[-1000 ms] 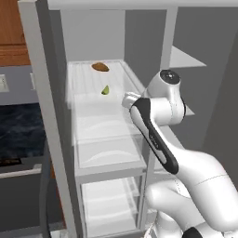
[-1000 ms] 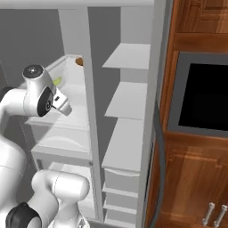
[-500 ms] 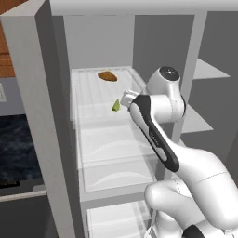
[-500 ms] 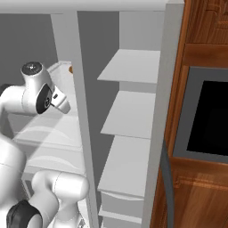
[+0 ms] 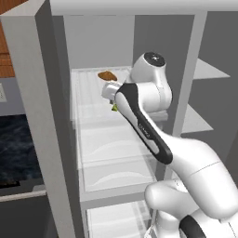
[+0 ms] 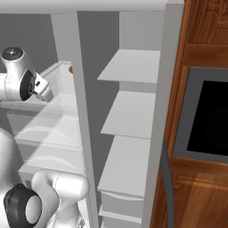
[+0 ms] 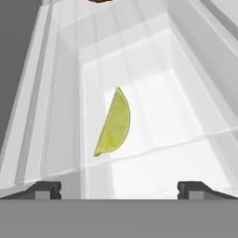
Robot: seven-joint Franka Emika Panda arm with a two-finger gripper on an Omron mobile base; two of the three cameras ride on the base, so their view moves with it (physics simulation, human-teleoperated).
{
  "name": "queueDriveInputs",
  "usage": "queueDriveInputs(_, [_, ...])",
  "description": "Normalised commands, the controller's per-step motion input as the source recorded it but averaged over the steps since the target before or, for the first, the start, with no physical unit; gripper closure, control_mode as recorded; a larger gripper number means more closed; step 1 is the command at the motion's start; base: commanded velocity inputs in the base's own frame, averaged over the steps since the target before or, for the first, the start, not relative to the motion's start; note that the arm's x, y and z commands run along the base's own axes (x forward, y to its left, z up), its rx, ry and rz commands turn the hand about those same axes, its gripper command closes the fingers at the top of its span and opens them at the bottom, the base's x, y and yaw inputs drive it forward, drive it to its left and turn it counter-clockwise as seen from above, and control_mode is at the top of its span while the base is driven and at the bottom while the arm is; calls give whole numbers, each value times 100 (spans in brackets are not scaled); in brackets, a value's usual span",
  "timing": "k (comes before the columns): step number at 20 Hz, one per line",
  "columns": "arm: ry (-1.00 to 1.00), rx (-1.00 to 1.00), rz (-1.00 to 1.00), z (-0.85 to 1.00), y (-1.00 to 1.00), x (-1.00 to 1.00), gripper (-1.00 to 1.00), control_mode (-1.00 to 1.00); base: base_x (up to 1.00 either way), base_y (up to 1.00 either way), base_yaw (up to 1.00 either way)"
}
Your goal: Take the lemon wedge from the fridge and place it on the plate with fish on the dining counter.
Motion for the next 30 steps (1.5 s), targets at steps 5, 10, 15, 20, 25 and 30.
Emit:
queueDriveInputs(5, [6, -1, 0, -1, 0, 43, -100, -100, 0, 0, 0])
queueDriveInputs(10, [0, -11, 0, -13, 0, 32, -100, -100, 0, 0, 0])
queueDriveInputs(15, [-6, -6, 0, -30, 5, 21, -100, -100, 0, 0, 0])
queueDriveInputs(20, [0, 0, 0, -15, 0, 17, -100, -100, 0, 0, 0])
queueDriveInputs(25, [0, 2, 0, 0, 0, 9, -100, -100, 0, 0, 0])
queueDriveInputs(30, [0, 1, 0, -5, 0, 0, -100, -100, 0, 0, 0])
